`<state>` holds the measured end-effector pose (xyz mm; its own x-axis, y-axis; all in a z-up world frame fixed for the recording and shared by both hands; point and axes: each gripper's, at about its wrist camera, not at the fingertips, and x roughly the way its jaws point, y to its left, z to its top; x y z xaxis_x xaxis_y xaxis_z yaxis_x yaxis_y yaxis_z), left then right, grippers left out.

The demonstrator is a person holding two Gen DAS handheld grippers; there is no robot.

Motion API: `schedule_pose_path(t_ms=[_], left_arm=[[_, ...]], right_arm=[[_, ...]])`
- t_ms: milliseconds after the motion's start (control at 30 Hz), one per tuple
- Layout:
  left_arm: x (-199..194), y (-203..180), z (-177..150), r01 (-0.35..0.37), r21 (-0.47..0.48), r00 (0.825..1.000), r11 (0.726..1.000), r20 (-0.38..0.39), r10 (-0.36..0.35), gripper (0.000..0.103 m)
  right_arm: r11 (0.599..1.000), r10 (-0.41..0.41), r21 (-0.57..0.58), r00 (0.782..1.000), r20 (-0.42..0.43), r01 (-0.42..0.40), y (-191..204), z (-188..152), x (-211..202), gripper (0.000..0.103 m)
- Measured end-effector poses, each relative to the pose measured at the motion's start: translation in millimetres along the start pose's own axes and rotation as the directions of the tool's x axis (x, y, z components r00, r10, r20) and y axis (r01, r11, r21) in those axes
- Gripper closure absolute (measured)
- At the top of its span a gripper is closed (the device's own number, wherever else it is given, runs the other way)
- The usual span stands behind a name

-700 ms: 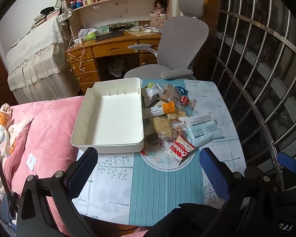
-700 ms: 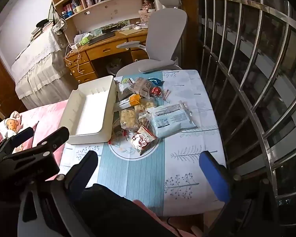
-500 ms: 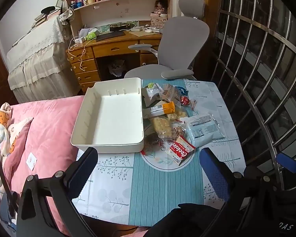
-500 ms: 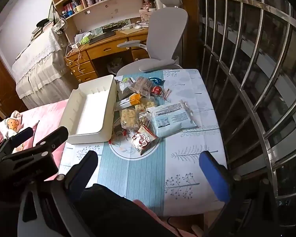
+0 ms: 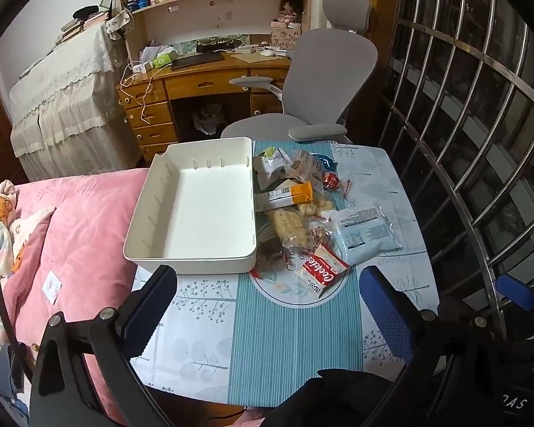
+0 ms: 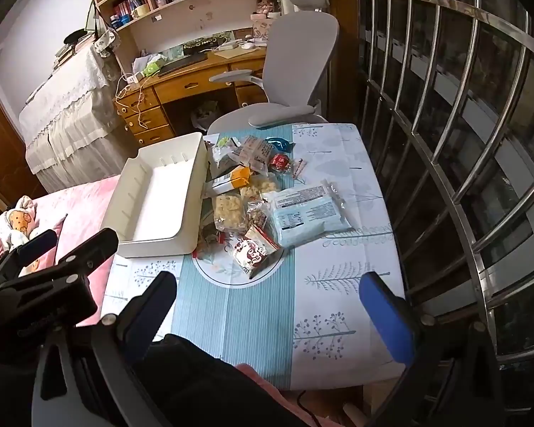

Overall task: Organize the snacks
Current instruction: 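Move both tools toward the snack pile beside the white tray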

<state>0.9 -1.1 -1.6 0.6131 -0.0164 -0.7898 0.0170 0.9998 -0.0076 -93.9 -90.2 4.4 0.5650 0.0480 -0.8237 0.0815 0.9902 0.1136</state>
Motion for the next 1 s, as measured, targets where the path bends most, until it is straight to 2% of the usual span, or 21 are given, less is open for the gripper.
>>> schedule_pose_path(t_ms=[567, 1000], left_arm=[[-2, 19, 4, 0.013, 0.045, 1.000, 0.999, 0.008, -0.014, 0.001], [4, 30, -5, 0.043, 0.152, 0.999, 0.988, -0.025, -0.039, 0.001]], right_arm=[[0.998, -0.059, -0.003, 0.998, 0.022, 0.059, 23, 1, -17, 0.001], [0.993, -0.102, 0.068, 0.993, 0.054, 0.099, 44, -18, -25, 0.001]])
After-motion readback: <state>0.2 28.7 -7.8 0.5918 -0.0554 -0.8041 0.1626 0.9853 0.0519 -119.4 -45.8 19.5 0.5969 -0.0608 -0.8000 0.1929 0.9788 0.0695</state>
